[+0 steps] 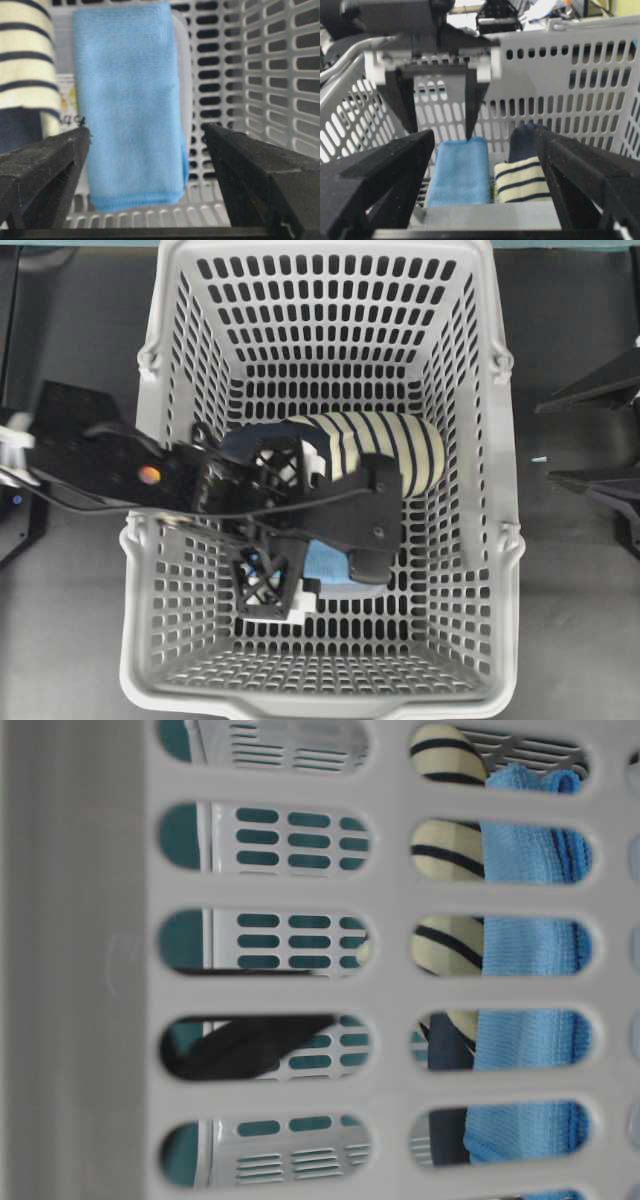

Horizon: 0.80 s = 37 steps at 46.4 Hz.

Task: Pick up the blue cloth from the shopping basket with the left arm.
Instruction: 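Move the open left gripper down into the basket over the blue cloth, then close the left gripper on the edge of the blue cloth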

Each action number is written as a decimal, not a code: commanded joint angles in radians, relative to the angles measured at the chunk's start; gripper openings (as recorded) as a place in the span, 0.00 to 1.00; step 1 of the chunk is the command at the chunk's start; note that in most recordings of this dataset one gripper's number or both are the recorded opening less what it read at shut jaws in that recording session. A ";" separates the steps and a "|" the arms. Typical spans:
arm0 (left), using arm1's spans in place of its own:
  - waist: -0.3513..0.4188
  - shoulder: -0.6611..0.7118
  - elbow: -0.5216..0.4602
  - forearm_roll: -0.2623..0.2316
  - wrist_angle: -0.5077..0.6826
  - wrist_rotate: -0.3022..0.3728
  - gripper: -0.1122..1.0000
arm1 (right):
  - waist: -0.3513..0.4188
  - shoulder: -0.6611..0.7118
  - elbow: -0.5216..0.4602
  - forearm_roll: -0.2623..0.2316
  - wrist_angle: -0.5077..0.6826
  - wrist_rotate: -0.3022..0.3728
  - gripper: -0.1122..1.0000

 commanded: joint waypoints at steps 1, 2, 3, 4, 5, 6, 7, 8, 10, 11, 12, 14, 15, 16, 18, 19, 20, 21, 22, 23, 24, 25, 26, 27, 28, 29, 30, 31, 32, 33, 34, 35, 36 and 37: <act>-0.003 0.020 -0.005 0.003 -0.012 -0.002 0.91 | 0.000 0.003 -0.017 0.003 -0.011 0.000 0.80; -0.003 0.026 -0.003 0.003 -0.017 -0.002 0.91 | 0.002 0.003 -0.015 0.003 -0.011 0.000 0.80; -0.002 0.037 0.002 0.003 -0.021 -0.002 0.91 | 0.000 0.003 -0.015 0.003 -0.012 0.000 0.80; -0.002 0.044 0.005 0.003 -0.028 -0.002 0.91 | 0.000 0.003 -0.014 0.003 -0.014 0.000 0.80; 0.002 0.051 0.009 0.003 -0.032 -0.002 0.91 | 0.002 0.003 -0.012 0.005 -0.014 0.000 0.80; -0.002 0.055 0.014 0.002 -0.040 -0.002 0.91 | 0.002 0.003 -0.012 0.003 -0.017 0.000 0.80; 0.002 0.063 0.018 0.003 -0.046 -0.002 0.91 | 0.000 0.003 -0.011 0.003 -0.020 0.000 0.80; 0.002 0.067 0.025 0.003 -0.055 -0.002 0.91 | 0.000 0.003 -0.009 0.003 -0.021 0.000 0.80; 0.002 0.081 0.040 0.003 -0.077 -0.002 0.91 | 0.002 0.003 -0.006 0.003 -0.031 0.002 0.80; 0.002 0.086 0.046 0.003 -0.087 -0.002 0.91 | 0.002 0.002 -0.005 0.005 -0.037 0.002 0.80; 0.003 0.091 0.054 0.003 -0.097 -0.002 0.91 | 0.000 0.003 -0.005 0.003 -0.040 0.002 0.81; 0.003 0.100 0.066 0.003 -0.118 -0.003 0.91 | 0.002 0.002 -0.002 0.003 -0.048 0.002 0.80; 0.005 0.106 0.075 0.003 -0.132 -0.003 0.91 | 0.002 0.003 -0.002 0.005 -0.051 0.002 0.80; 0.006 0.109 0.081 0.003 -0.138 -0.003 0.91 | 0.002 0.002 0.000 0.003 -0.052 0.002 0.80; 0.006 0.112 0.087 0.003 -0.149 -0.006 0.91 | 0.002 0.002 0.003 0.005 -0.057 0.002 0.80; 0.006 0.114 0.092 0.003 -0.153 -0.008 0.91 | 0.002 0.002 0.005 0.003 -0.057 0.002 0.80; 0.006 0.114 0.094 0.003 -0.156 -0.011 0.91 | 0.002 0.003 0.006 0.005 -0.058 0.002 0.80; 0.006 0.114 0.097 0.003 -0.158 -0.012 0.91 | 0.002 0.002 0.008 0.005 -0.058 0.002 0.80; 0.006 0.114 0.101 0.003 -0.160 -0.015 0.91 | 0.002 0.002 0.009 0.005 -0.058 0.002 0.80; 0.006 0.114 0.103 0.002 -0.160 -0.017 0.91 | 0.002 0.002 0.009 0.005 -0.058 0.003 0.80; 0.006 0.112 0.107 0.002 -0.160 -0.021 0.91 | 0.002 0.002 0.012 0.005 -0.057 0.003 0.80; 0.006 0.110 0.110 0.003 -0.160 -0.023 0.91 | 0.000 0.002 0.014 0.005 -0.058 0.006 0.80; 0.008 0.109 0.114 0.003 -0.160 -0.025 0.91 | 0.000 0.002 0.015 0.005 -0.058 0.009 0.80; 0.008 0.109 0.118 0.003 -0.160 -0.028 0.90 | 0.002 0.002 0.015 0.005 -0.058 0.012 0.80; 0.009 0.109 0.123 0.003 -0.161 -0.031 0.90 | 0.002 0.002 0.017 0.005 -0.058 0.017 0.80; 0.009 0.109 0.127 0.003 -0.161 -0.035 0.90 | 0.000 0.002 0.018 0.005 -0.057 0.020 0.80; 0.011 0.107 0.130 0.002 -0.161 -0.038 0.90 | 0.000 0.002 0.018 0.005 -0.057 0.023 0.80; 0.011 0.106 0.133 0.003 -0.161 -0.040 0.90 | 0.000 0.002 0.020 0.005 -0.058 0.026 0.80; 0.011 0.104 0.137 0.002 -0.161 -0.043 0.90 | 0.000 0.002 0.020 0.005 -0.058 0.028 0.80; 0.012 0.104 0.140 0.003 -0.161 -0.043 0.90 | 0.002 0.002 0.021 0.005 -0.058 0.028 0.80; 0.012 0.103 0.141 0.003 -0.161 -0.044 0.90 | 0.002 0.000 0.021 0.005 -0.058 0.028 0.80; 0.014 0.103 0.143 0.003 -0.163 -0.046 0.90 | 0.002 0.002 0.023 0.005 -0.058 0.028 0.80; 0.014 0.103 0.143 0.003 -0.163 -0.046 0.89 | 0.002 0.000 0.023 0.005 -0.058 0.028 0.80; 0.014 0.103 0.143 0.003 -0.163 -0.046 0.89 | 0.002 0.000 0.023 0.005 -0.058 0.028 0.80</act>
